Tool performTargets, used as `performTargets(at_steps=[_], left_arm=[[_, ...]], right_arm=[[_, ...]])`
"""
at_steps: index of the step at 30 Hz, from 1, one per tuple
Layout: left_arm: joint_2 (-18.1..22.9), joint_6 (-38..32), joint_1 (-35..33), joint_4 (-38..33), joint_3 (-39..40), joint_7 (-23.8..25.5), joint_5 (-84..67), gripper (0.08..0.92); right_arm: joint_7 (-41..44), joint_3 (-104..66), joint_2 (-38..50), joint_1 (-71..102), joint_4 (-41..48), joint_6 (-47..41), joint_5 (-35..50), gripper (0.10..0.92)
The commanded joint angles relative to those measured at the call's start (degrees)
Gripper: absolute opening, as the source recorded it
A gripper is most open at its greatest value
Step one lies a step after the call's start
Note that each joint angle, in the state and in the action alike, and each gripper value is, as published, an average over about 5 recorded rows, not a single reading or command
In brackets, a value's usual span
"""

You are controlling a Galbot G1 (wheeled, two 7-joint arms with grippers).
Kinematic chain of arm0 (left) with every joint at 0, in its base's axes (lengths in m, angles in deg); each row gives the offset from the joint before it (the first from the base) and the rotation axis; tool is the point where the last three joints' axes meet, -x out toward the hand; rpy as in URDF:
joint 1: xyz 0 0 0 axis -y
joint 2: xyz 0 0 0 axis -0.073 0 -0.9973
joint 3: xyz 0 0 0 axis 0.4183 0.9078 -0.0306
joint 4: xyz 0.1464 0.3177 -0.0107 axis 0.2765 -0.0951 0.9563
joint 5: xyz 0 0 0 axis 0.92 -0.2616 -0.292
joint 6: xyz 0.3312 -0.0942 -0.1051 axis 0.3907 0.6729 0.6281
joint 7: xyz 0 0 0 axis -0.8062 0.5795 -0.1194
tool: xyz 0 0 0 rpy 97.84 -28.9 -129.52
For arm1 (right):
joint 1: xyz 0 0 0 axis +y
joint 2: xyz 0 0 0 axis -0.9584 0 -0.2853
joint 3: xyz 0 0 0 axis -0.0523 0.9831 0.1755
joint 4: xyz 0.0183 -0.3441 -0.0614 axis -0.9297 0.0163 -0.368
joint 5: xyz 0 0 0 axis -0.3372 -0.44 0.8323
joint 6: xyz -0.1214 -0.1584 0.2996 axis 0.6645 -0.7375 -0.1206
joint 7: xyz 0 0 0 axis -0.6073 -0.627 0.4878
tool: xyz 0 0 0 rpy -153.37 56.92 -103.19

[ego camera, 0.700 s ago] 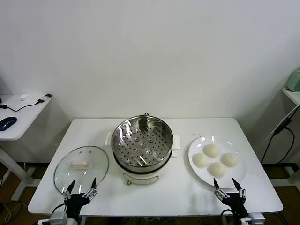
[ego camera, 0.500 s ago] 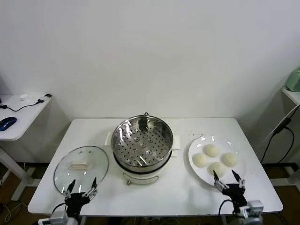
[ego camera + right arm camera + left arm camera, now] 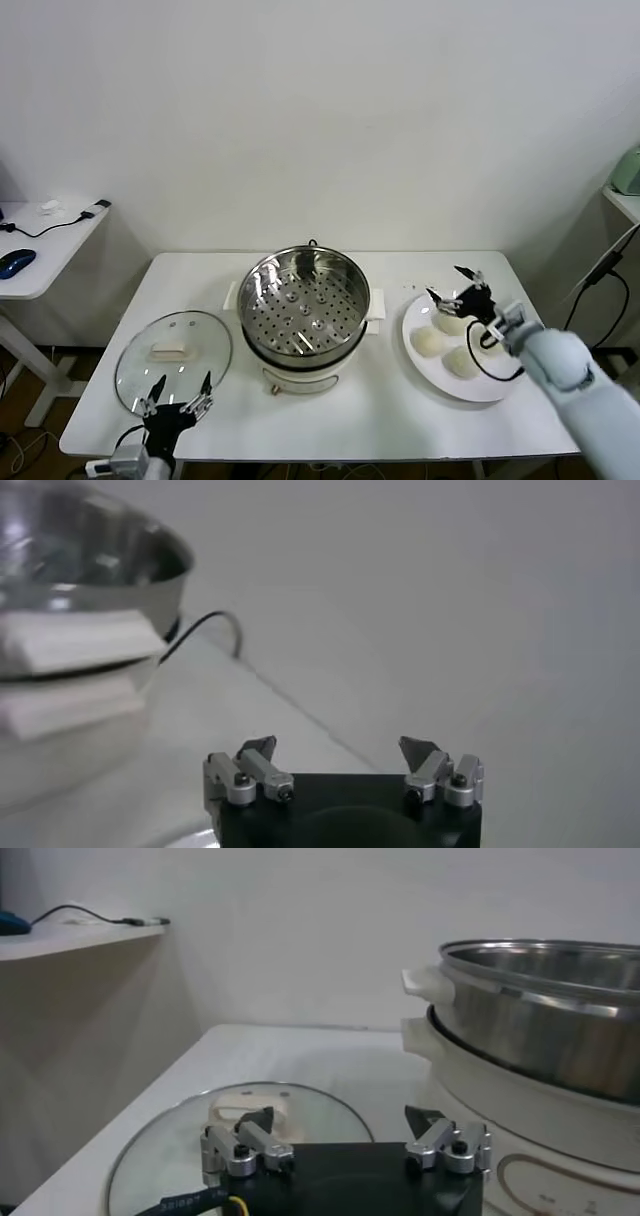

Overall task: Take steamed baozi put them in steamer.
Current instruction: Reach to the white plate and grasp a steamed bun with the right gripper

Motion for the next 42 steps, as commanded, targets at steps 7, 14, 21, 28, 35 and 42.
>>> performTargets(at_steps=[7, 14, 21, 28, 35, 42], left_arm=[[0.58, -0.24, 0.55, 1.21, 0.05, 0.53, 0.29, 0.823], [1.20, -0.45, 0.55, 1.95, 0.55, 0.81, 0.44, 0.823], [1.51, -0.87, -0.22, 1.95, 0.48, 0.83, 0.66, 0.823], [1.73, -1.27, -0.98, 1.85, 0.56, 0.80, 0.84, 0.823], [1.79, -1.60, -1.50, 1.79, 0.95, 0.82, 1.59, 0.823], [1.78, -1.93, -1.52, 2.00, 1.18, 0.78, 2.30, 0.823]], right_arm=[[39.60, 66.45, 3.33, -60.43, 25.82, 12.29, -6.38, 0.823], [34.26, 67.69, -3.92, -56.42, 28.69, 6.17, -4.69, 0.823], [29.86, 60.31, -11.16, -47.00, 34.09, 2.49, -4.28, 0.823], [28.90, 57.43, -15.23, -43.04, 37.90, 1.80, -5.06, 0.823], [27.66, 54.44, -16.61, -40.25, 40.86, 1.78, -7.62, 0.823], [26.76, 53.00, -17.29, -39.36, 42.25, 1.69, -8.87, 0.809]])
